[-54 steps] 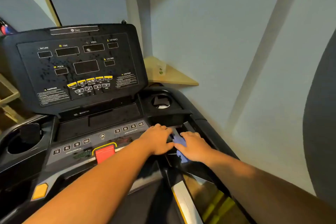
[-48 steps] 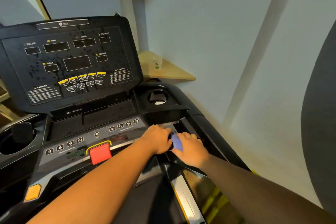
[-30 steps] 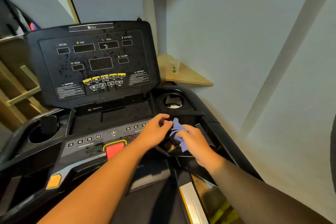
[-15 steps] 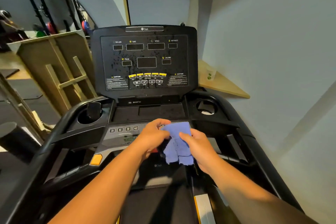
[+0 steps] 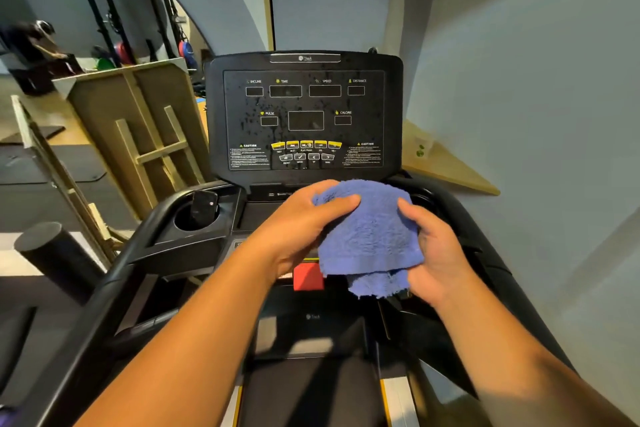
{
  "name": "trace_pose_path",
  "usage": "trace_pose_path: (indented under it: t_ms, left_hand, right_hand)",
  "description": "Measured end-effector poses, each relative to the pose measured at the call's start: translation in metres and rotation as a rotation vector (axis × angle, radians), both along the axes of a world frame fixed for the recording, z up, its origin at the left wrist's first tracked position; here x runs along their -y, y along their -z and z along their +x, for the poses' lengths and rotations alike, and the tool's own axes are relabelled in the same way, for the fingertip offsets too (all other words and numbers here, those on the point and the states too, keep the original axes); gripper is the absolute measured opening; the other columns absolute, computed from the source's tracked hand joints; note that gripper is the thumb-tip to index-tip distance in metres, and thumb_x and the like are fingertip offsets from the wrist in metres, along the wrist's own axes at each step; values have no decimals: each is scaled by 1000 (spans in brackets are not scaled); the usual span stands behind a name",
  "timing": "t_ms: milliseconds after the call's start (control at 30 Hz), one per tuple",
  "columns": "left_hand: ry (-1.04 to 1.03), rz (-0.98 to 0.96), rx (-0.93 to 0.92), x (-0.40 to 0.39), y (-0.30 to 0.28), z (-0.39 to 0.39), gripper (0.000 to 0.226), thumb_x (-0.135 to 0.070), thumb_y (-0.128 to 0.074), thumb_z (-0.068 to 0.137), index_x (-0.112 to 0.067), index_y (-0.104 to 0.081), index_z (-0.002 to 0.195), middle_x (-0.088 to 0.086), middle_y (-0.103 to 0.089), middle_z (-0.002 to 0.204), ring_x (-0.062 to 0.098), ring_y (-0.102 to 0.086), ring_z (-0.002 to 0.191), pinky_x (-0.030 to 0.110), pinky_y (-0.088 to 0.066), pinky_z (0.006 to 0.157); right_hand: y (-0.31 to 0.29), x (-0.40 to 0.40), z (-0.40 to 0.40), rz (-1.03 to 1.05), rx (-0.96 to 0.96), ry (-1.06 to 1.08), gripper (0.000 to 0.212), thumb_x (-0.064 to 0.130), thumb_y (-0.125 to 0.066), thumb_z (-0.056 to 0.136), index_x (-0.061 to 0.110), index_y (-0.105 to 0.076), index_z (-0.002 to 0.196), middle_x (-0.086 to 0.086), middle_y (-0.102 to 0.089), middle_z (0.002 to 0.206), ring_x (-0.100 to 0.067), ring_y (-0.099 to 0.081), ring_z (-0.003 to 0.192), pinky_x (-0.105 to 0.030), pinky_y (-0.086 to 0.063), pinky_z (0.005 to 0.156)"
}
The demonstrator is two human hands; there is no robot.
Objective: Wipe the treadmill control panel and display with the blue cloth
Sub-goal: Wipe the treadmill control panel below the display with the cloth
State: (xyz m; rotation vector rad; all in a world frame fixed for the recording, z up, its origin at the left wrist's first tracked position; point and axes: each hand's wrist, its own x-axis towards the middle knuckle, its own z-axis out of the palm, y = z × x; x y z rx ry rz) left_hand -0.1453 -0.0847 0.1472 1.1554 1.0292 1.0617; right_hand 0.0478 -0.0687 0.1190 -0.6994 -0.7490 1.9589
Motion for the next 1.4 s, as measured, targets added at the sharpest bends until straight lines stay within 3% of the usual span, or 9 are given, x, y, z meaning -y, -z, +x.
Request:
trace_pose_path:
  t_ms: [200, 333, 400, 567, 733, 867, 1033, 1233, 1400]
  left_hand:
    - [54, 145, -61, 5, -25, -1, 5, -14, -70, 95, -19, -71, 97, 2, -72, 92, 18, -68, 87, 33, -52, 78]
    - [133, 206, 6, 0, -46, 3, 27, -9, -67, 95, -1, -66, 121, 13, -72, 108, 23, -70, 101, 36, -57, 92]
    - [130, 190, -171, -9, -44, 6, 24, -8, -68, 96, -1, -69, 118, 17, -73, 110, 23, -69, 101, 44, -55, 99]
    - [46, 185, -740, -24, -18, 7, 6, -22, -76, 89, -24, -79, 94, 0, -78, 92, 16, -72, 89, 46, -58, 90]
    - [-37, 183, -839, -27, 3, 9, 7, -29, -80, 85, -30, -78, 91, -9, -75, 91, 10, -69, 89, 26, -52, 69]
    - [-90, 198, -859, -32, 21, 4, 11, -36, -80, 85, -29, -74, 92, -11, -72, 89, 8, -66, 86, 25, -50, 68]
    - [-186, 133, -860, -33, 52, -28, 15, -42, -63, 97, -30, -69, 102, -10, -71, 95, 10, -65, 86, 31, -53, 78]
    - [-500, 54, -939, -12, 109, -96, 5, -27, -64, 96, -28, -69, 97, -7, -70, 97, 14, -62, 93, 29, -41, 83]
    - [-710, -11, -949, 13, 146, -147, 9, -18, -60, 96, -23, -67, 94, -1, -67, 84, 21, -64, 84, 36, -47, 76]
  right_hand:
    - [-16, 5, 13, 116, -130, -34, 72, 32, -63, 91, -7, -38, 147, -30, -37, 152, -42, -36, 143, -54, -19, 121]
    - [-30, 15, 4, 52, -327, 66, 82, 69, -38, 92, -1, -72, 116, -27, -66, 123, -36, -68, 110, -44, -55, 94]
    - [-15, 20, -8, 30, -407, -31, 92, 67, -17, 97, -6, -66, 122, -31, -63, 126, -38, -64, 116, -45, -52, 99]
    - [33, 25, -14, -108, -371, -1, 98, 84, -42, 83, 6, -54, 142, -22, -56, 137, -36, -54, 125, -52, -35, 114]
    - [44, 33, -13, -184, -294, 43, 80, 69, -51, 86, 6, -61, 135, -24, -59, 136, -41, -57, 127, -54, -47, 103]
    - [53, 28, -17, -196, -25, 13, 52, 23, -57, 88, -7, -53, 131, -24, -69, 119, -35, -70, 105, -44, -61, 80]
    - [65, 17, -2, -194, 99, 74, 37, 16, -44, 101, -5, -58, 128, -25, -69, 119, -36, -69, 104, -55, -46, 101]
    - [61, 3, 9, 14, 348, 138, 58, 17, -44, 97, -35, -29, 120, -26, -53, 78, -39, -55, 61, -40, -47, 58]
    - [87, -29, -7, -23, 820, 442, 14, 25, -56, 101, 14, -63, 106, -17, -68, 100, -28, -68, 86, -42, -53, 82]
